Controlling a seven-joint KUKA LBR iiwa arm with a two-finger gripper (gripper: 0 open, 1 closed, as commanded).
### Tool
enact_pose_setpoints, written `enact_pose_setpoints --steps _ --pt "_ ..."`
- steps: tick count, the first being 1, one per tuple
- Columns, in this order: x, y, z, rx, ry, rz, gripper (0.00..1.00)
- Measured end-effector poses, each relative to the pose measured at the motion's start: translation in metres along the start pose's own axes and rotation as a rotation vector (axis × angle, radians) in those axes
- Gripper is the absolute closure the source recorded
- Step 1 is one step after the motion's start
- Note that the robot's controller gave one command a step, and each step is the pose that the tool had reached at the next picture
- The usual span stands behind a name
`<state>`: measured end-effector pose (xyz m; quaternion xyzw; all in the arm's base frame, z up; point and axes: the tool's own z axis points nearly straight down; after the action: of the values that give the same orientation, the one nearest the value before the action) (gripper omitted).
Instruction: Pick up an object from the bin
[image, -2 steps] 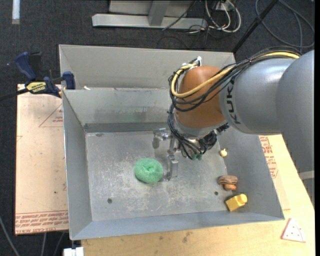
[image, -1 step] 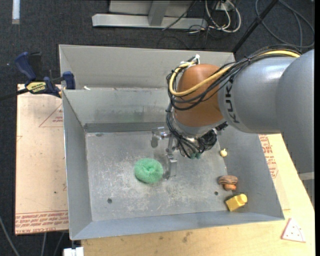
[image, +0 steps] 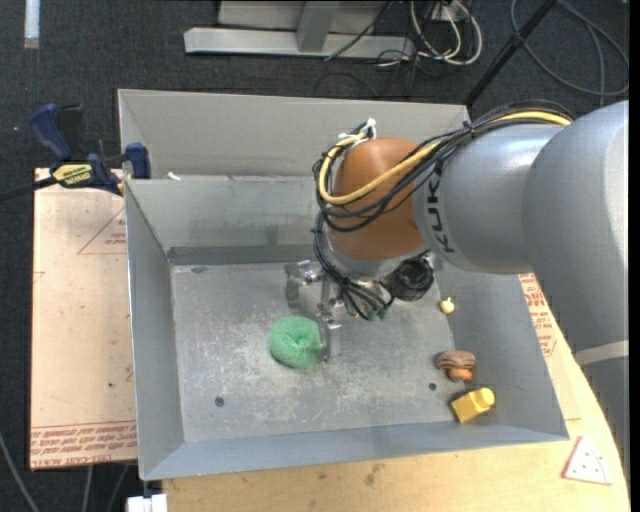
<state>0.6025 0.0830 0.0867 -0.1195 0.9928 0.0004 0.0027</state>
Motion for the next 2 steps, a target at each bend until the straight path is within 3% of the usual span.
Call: enact_pose_setpoints --steps 1,2 --pt "0.0156 0.0279 0.0168 -0.002 0.004 -0.029 1.0" --pt "0.0156 0.0279 0.0168 -0.002 0.004 -0.029 1.0"
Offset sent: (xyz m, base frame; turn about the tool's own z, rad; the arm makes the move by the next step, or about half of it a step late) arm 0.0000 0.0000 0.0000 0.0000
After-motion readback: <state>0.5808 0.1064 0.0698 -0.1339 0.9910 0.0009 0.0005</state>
